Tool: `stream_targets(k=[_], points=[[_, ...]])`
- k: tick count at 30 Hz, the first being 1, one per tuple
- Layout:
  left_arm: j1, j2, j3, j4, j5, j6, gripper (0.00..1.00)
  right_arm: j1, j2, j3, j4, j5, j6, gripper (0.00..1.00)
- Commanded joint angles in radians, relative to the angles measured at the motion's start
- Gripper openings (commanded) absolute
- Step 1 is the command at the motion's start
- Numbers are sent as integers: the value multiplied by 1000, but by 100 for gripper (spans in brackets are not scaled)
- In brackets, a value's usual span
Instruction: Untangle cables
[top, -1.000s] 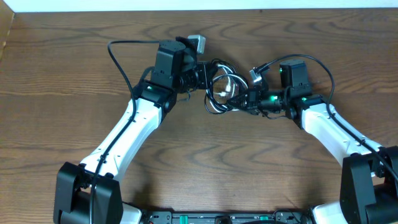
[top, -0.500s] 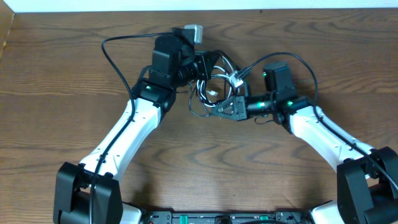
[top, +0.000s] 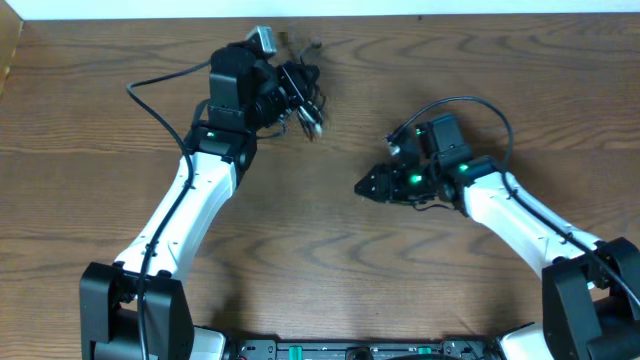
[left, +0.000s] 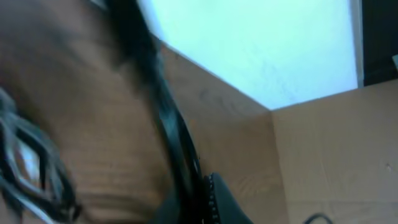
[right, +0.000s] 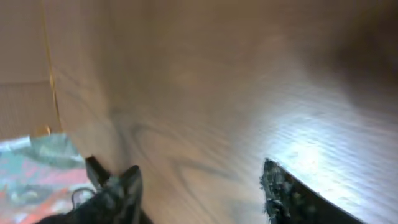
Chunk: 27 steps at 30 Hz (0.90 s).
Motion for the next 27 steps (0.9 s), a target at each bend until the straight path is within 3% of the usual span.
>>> stream_targets(k=[1,5,12,15,20,27], points=[[-3,-6,23,-12,74,-18,7,-58,-45,0,4,24,-10,65],[-8,-6,23,-8,100,-55,7,-65,-47,0,99,-4,-63,74],[-8,-7,23,13,171,-199,8,-65,-45,-1,219,-2,-87,76],[-8,-7,23,34,248,-280,7,-58,-45,0,246,-3,-282,84],[-10,-7,23,35,341,-379,7,-24,-31,-1,274,-2,-470,85],[-10,-7,23,43,448,-420,7,7,-7,-1,352,118,-513,77]])
